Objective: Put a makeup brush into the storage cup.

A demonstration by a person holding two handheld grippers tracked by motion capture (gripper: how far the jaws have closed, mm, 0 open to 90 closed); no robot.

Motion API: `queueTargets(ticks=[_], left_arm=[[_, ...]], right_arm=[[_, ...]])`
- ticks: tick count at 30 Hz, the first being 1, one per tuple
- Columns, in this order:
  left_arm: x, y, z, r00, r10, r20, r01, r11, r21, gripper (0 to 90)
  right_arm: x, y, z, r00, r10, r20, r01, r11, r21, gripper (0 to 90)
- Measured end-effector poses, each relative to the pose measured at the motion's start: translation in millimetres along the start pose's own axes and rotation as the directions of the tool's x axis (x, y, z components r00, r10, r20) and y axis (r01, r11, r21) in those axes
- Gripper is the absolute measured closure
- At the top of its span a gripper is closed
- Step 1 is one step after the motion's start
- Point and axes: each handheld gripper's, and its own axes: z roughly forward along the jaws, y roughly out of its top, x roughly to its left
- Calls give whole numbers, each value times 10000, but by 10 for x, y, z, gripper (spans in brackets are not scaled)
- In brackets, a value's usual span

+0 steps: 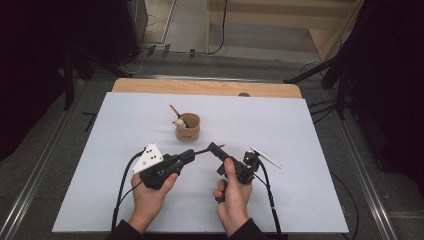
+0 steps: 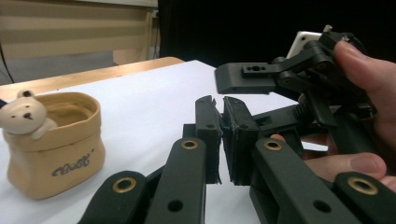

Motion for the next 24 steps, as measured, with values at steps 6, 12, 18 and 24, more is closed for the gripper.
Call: queueTargets(ticks=[6,12,18,24], left_arm=[[-18,-8,8,10000,42,68,-42,10000,-17,862],[11,-36,41,9990,-182,414,171,9995,252,860],[32,-73,118,9957,-451,804,403,9974,601,644],[20,-44,129,9951,-432,885,370,9968,704,612]], right_arm=[[-26,11,2,9997,217,-71,-216,9997,100,503],[-102,34,10,9954,368,-884,-357,9993,139,663],[-37,127,-57,9752,-1324,-1774,1270,9910,-412,847],[118,124,-61,9362,-3189,-1475,3160,9478,-434,847]])
